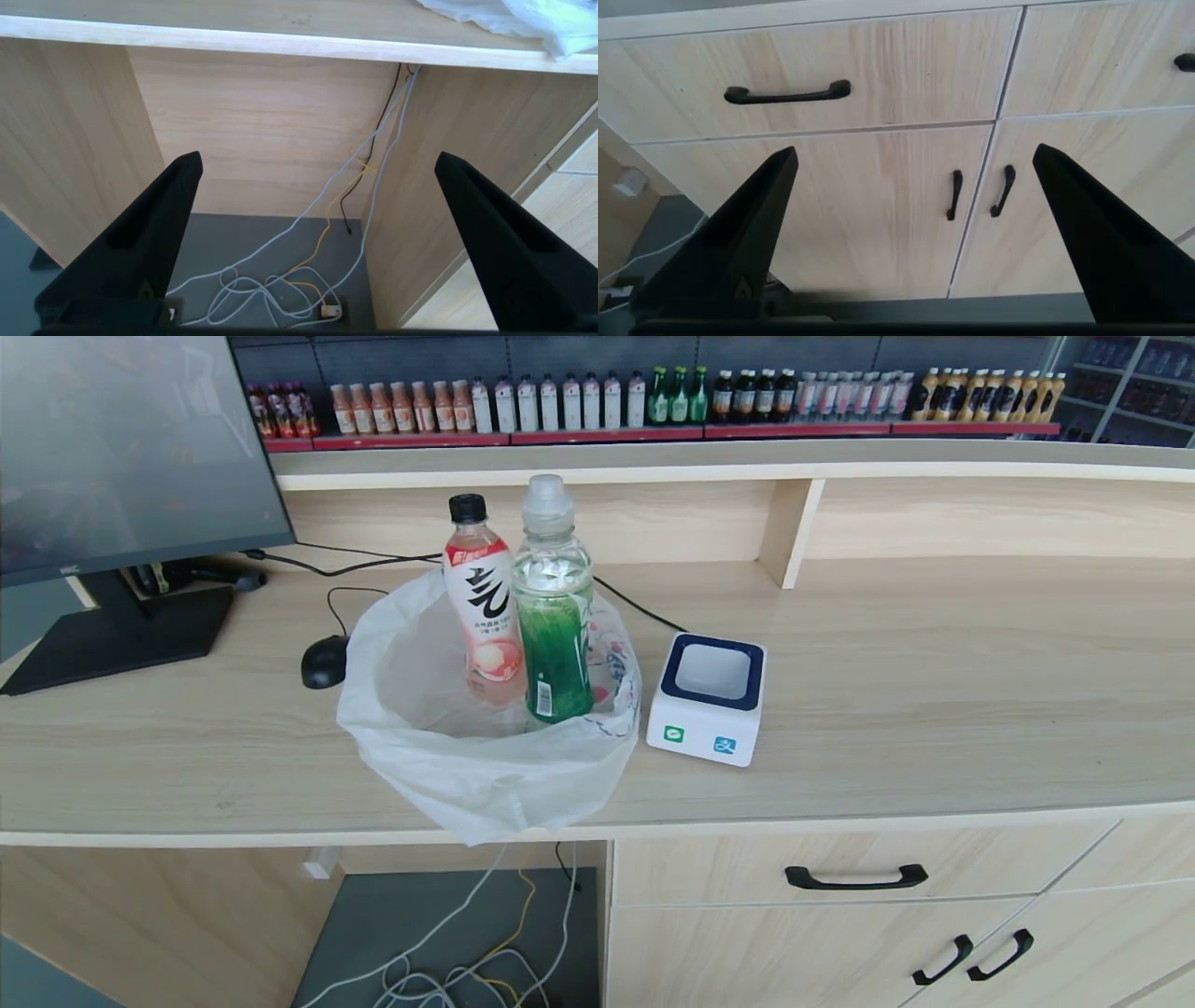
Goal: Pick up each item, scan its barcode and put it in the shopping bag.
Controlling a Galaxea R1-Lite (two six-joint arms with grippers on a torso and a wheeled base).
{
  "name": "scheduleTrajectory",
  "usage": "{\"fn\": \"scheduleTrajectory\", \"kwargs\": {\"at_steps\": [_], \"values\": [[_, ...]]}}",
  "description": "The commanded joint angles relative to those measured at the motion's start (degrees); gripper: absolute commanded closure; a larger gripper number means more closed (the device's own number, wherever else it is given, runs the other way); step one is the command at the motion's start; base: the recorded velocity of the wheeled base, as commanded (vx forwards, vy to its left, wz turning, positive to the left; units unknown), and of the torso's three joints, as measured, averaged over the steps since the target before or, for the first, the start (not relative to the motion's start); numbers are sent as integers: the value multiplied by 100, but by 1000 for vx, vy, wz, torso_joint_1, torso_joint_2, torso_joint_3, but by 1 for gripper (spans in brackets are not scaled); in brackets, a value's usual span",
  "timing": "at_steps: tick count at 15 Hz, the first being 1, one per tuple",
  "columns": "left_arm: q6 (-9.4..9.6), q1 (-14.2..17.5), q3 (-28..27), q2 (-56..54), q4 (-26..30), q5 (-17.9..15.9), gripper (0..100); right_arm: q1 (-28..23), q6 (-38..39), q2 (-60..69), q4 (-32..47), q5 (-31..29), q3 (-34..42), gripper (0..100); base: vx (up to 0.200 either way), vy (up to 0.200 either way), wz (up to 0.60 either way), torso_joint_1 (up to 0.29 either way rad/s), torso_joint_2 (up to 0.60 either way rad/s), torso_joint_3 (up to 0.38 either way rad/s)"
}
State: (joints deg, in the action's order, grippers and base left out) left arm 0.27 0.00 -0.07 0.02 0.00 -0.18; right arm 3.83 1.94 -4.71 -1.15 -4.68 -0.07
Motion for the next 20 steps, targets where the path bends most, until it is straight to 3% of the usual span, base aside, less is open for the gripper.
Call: {"fn": "scheduleTrajectory", "kwargs": {"at_steps": [1, 8, 16, 20], "values": [[8, 0, -1, -2, 0, 1, 0, 4, -80, -39, 62, 55, -1, 0, 0, 0, 0, 0, 0, 0], [-9, 0, -1, -2, 0, 1, 0, 4, -27, -39, 71, 55, -1, 0, 0, 0, 0, 0, 0, 0], [-27, 0, 7, -2, 0, 1, 0, 4, -27, -39, 71, 55, -1, 0, 0, -200, 0, 4, 5, 4], [-27, 0, -1, -2, 0, 1, 0, 4, -27, -39, 71, 55, -1, 0, 0, 0, 0, 0, 0, 0]]}}
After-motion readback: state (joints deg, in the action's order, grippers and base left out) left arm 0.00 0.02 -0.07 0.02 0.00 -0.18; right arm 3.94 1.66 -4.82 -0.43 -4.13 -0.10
